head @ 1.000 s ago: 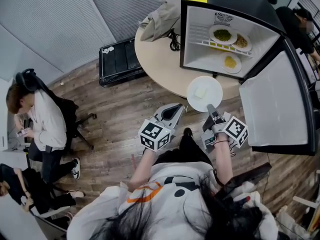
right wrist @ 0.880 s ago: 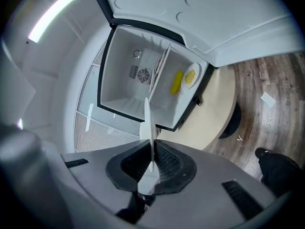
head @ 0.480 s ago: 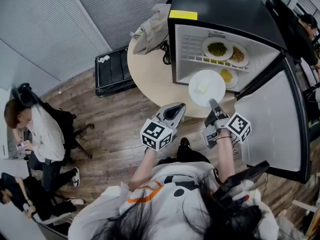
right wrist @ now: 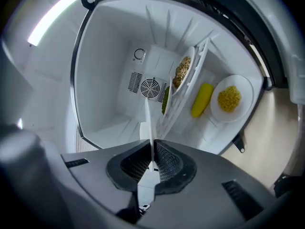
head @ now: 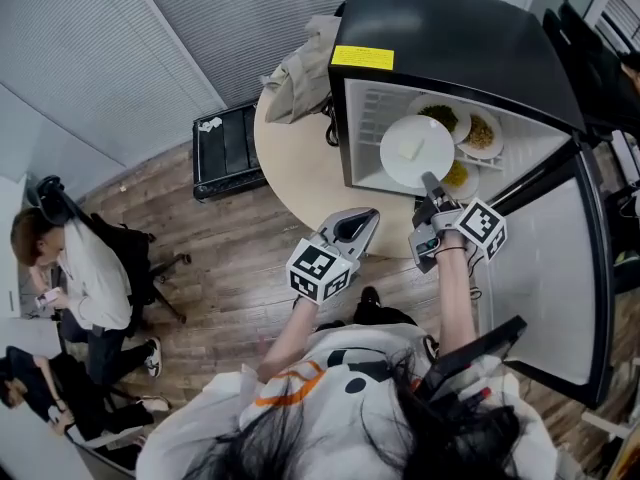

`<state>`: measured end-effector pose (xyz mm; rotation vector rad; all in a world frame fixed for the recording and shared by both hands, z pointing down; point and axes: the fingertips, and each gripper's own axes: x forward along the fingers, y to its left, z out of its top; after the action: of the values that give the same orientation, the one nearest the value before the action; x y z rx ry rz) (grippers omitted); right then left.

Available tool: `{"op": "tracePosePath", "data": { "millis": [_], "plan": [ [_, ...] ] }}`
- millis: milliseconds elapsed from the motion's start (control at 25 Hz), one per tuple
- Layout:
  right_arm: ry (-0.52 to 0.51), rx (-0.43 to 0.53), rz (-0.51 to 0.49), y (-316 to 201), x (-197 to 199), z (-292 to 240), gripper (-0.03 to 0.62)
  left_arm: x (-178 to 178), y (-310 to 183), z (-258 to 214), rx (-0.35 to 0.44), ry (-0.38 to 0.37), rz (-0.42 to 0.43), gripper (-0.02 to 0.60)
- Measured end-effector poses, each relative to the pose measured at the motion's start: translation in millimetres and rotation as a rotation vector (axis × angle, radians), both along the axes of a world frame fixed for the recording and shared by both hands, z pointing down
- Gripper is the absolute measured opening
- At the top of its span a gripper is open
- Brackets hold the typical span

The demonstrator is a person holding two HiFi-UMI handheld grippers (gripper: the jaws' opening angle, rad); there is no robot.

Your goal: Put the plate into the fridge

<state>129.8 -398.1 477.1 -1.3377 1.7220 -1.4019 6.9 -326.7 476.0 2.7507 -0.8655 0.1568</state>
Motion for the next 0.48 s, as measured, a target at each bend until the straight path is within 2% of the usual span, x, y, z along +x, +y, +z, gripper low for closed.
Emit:
{"op": "tracePosePath", "data": {
  "millis": [480],
  "plan": [
    [0.011,-0.004,-0.048,-70.1,-14.7,-1.3,0.026,-1.7,-27.0,4.6,-0.014,-0.009,-0.043,0.011]
  ]
}}
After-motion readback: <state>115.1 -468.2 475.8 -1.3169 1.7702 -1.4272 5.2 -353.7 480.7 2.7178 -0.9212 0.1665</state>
